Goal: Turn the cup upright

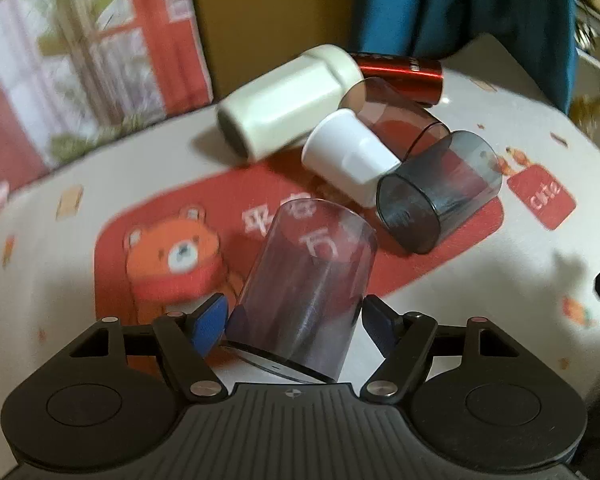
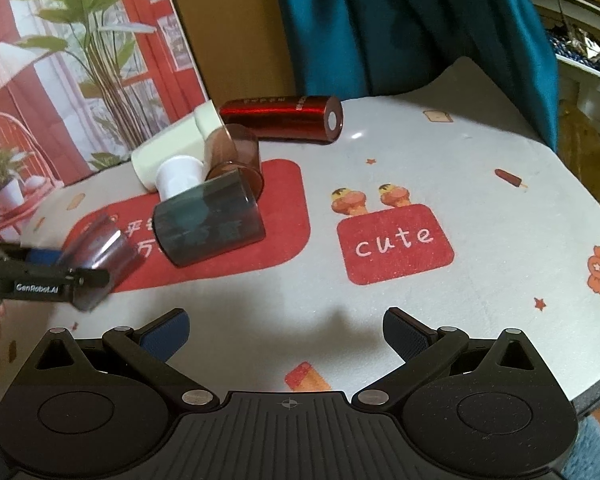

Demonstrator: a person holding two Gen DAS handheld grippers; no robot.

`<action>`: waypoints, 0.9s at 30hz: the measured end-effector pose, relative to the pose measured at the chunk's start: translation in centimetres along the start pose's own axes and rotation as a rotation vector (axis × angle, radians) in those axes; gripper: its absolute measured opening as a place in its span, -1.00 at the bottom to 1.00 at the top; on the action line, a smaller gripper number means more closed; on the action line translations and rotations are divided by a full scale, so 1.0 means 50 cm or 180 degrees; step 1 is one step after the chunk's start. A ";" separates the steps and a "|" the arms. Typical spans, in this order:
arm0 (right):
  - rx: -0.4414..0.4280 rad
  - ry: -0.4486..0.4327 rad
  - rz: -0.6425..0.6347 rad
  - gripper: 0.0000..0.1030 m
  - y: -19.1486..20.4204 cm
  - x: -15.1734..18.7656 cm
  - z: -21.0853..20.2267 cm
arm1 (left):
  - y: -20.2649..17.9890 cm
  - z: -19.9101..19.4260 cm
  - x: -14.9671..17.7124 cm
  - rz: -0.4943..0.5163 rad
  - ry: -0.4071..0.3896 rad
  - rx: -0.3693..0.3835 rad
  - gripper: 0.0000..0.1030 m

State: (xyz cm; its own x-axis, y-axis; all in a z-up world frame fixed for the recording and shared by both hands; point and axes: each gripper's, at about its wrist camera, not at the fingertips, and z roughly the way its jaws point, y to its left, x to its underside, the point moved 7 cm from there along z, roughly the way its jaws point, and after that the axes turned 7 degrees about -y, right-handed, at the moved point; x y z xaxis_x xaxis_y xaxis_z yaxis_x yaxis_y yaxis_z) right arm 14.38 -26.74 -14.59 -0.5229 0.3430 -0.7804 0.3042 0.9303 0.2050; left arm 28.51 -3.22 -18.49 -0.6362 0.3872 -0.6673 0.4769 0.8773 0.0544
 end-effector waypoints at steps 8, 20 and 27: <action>-0.0072 -0.0046 0.0114 1.00 -0.010 0.009 -0.023 | -0.001 -0.064 0.069 -0.0864 0.0175 -0.0137 0.47; -0.0133 -0.0093 0.0064 1.00 -0.007 0.026 -0.067 | -0.039 -0.138 0.162 -0.1964 0.0150 -0.0217 0.47; -0.0097 -0.0134 -0.0008 1.00 -0.001 0.031 -0.097 | -0.060 -0.157 0.163 -0.1995 0.0078 -0.0022 0.50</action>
State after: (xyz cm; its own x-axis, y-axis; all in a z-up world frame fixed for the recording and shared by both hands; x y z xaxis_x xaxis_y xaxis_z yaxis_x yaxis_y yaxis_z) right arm 9.69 -25.62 -12.98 -0.4894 0.3353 -0.8050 0.2782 0.9349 0.2203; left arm 17.14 -0.49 -18.27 -0.8074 -0.1953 -0.5568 0.0047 0.9415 -0.3370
